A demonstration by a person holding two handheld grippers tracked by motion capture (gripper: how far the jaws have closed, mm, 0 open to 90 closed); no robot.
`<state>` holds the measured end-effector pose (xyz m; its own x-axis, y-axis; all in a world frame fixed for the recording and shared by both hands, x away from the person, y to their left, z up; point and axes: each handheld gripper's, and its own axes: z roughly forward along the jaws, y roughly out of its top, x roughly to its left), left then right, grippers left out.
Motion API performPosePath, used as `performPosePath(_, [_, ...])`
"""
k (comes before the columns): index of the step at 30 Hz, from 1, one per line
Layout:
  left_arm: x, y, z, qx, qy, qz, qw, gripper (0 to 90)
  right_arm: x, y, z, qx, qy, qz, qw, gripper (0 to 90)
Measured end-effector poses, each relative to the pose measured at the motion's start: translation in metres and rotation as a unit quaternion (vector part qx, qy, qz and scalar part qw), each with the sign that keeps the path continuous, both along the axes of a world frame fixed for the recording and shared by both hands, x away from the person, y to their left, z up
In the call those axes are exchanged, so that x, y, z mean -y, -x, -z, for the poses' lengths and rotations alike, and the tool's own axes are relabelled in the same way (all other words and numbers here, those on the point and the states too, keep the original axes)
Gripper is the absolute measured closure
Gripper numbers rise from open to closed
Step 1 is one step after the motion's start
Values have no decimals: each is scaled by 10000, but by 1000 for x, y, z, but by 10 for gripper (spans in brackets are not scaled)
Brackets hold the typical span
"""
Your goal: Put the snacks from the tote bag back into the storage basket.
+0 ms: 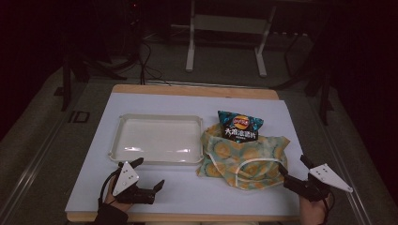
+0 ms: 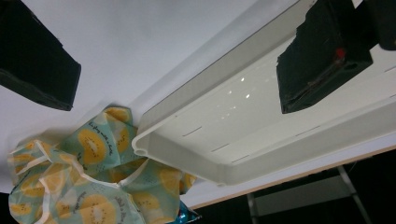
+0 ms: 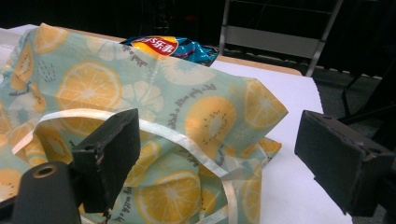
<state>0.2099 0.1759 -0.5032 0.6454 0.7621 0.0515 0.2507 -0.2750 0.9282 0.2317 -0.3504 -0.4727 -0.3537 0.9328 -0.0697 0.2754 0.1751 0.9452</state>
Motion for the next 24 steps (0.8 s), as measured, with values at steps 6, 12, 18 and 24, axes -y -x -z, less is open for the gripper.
performPosePath(6, [0, 0, 0, -10, 4, 6, 10000, 2, 1, -1, 0, -6, 2, 11, 10000, 139])
performPosePath(12, [1, 0, 0, -8, 8, 11, 10000, 2, -1, -2, 0, -52, 17, -67, 10000, 139])
performPosePath(18, [0, 0, 0, -3, 16, -24, 10000, 2, -4, -3, -8, -33, -9, -146, 9999, 135])
performPosePath(24, [0, 0, 0, 15, 13, -37, 10000, 2, -11, -8, -27, -22, -124, -229, 9997, 126])
